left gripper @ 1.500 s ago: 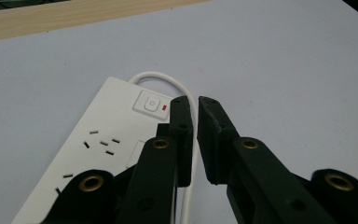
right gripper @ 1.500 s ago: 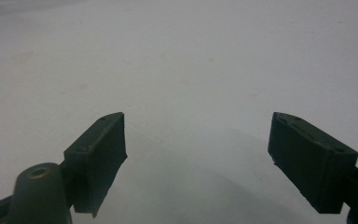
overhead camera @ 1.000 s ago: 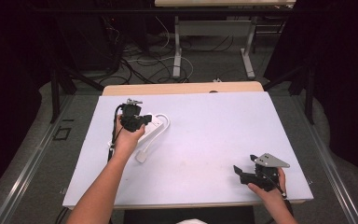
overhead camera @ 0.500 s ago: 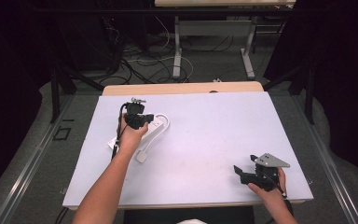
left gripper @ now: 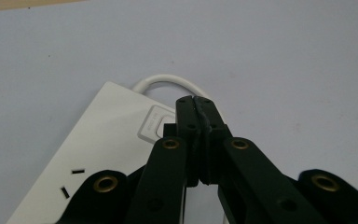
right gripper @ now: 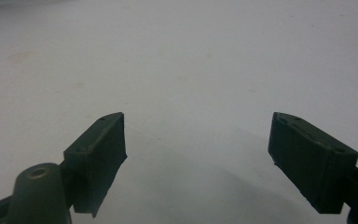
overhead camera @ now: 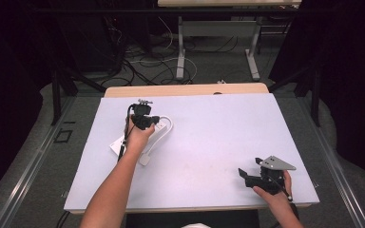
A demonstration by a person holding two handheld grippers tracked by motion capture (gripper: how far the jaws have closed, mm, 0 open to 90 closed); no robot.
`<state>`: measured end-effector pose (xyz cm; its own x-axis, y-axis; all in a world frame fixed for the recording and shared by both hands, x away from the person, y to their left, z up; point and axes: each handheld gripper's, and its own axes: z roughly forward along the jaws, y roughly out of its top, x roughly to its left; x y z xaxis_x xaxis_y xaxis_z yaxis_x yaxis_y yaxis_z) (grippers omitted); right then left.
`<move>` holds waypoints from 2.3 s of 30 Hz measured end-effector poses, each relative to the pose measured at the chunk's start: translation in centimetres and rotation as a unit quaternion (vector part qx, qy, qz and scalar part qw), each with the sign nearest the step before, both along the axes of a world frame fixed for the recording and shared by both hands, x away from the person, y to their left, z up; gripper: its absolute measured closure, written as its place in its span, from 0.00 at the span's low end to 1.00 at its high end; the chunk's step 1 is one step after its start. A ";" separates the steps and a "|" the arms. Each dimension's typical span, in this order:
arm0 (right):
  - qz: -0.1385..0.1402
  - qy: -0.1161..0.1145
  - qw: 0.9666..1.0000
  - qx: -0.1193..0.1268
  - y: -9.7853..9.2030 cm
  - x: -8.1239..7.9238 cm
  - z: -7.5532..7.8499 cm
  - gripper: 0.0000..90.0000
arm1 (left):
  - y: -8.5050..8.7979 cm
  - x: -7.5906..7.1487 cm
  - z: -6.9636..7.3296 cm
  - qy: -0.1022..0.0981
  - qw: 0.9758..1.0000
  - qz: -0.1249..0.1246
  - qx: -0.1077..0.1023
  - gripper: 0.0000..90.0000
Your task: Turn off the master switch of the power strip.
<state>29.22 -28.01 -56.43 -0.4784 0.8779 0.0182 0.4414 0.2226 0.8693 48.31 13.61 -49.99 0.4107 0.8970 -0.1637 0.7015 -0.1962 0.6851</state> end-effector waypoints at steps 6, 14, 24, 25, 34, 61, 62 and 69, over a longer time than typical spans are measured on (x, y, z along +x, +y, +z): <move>0.003 0.003 1.000 0.000 0.0 0.0 0.0 0.21 | 0.1 0.4 -0.2 0.002 1.000 0.005 0.000 1.00; 0.009 0.000 1.000 -0.003 -0.1 0.1 0.0 0.21 | 0.4 1.2 -0.8 0.015 1.000 0.014 0.004 1.00; 0.009 -0.001 1.000 -0.002 0.0 0.1 0.0 0.21 | 0.0 1.8 -1.8 0.031 0.999 0.017 0.009 1.00; 0.009 0.000 1.000 -0.002 0.0 0.1 0.0 0.21 | 0.0 1.8 -1.8 0.031 0.999 0.013 0.013 1.00; 0.008 0.001 1.000 -0.002 0.0 0.0 0.0 0.21 | -0.3 2.1 -2.5 0.036 0.999 0.020 0.014 1.00; -0.003 0.021 1.000 -0.003 0.0 0.0 0.3 0.23 | -0.5 2.3 -2.8 0.027 0.999 0.005 0.037 1.00; -0.002 0.021 1.000 -0.002 0.0 0.0 0.3 0.23 | -0.5 2.3 -2.8 0.032 0.999 0.008 0.029 1.00; -0.002 0.019 1.000 0.000 -0.1 -0.1 0.4 0.23 | -0.6 2.1 -2.6 0.026 0.999 0.021 0.034 1.00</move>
